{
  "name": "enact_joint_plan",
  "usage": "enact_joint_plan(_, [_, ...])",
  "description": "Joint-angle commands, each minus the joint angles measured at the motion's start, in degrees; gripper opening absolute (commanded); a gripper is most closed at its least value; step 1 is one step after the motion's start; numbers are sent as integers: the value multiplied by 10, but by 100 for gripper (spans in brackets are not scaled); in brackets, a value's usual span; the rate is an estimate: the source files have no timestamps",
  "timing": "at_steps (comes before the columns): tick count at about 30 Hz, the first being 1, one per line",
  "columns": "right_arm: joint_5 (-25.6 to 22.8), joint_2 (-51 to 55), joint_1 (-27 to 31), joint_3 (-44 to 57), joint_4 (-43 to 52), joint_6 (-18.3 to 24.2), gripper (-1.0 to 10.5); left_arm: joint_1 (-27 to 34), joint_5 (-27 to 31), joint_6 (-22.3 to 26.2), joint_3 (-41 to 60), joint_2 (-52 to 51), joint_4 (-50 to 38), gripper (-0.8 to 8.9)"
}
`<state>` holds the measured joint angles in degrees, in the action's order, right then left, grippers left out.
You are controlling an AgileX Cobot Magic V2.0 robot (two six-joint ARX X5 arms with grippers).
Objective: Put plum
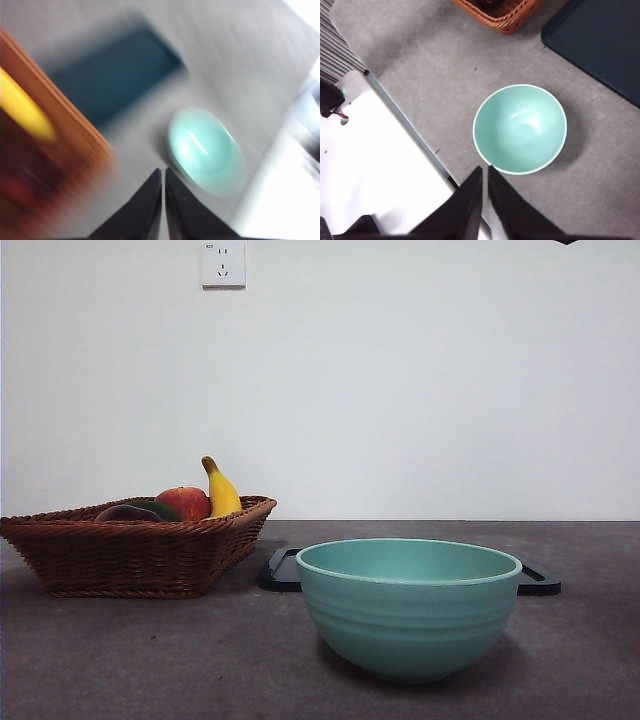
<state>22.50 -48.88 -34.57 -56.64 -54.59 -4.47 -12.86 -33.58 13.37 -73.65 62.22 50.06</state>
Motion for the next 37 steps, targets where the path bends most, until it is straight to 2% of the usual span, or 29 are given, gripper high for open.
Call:
enact_joint_plan(1, [0, -4, -5, -8, 6, 7, 9, 24, 29, -6, -3, -36, -124, 8])
enact_joint_plan(4, [0, -4, -5, -8, 6, 6, 9, 58, 63, -39, 17, -78, -219, 8])
enact_joint_plan(9, [0, -4, -5, -8, 6, 7, 9, 108, 123, -38, 95, -159, -324, 8])
enact_joint_plan(17, [0, -4, -5, -8, 6, 7, 9, 153, 252, -26, 311, -308, -451, 8])
enact_joint_plan(23, [0, -4, -5, -8, 6, 6, 9, 165, 294, -20, 445, -399, -458, 8])
enact_joint_plan(29, [0, -4, -5, -8, 6, 7, 9, 171, 311, -20, 569, -496, -458, 8])
enact_joint_plan(37, [0, -4, -5, -8, 6, 7, 9, 171, 336, -21, 681, -596, -452, 8])
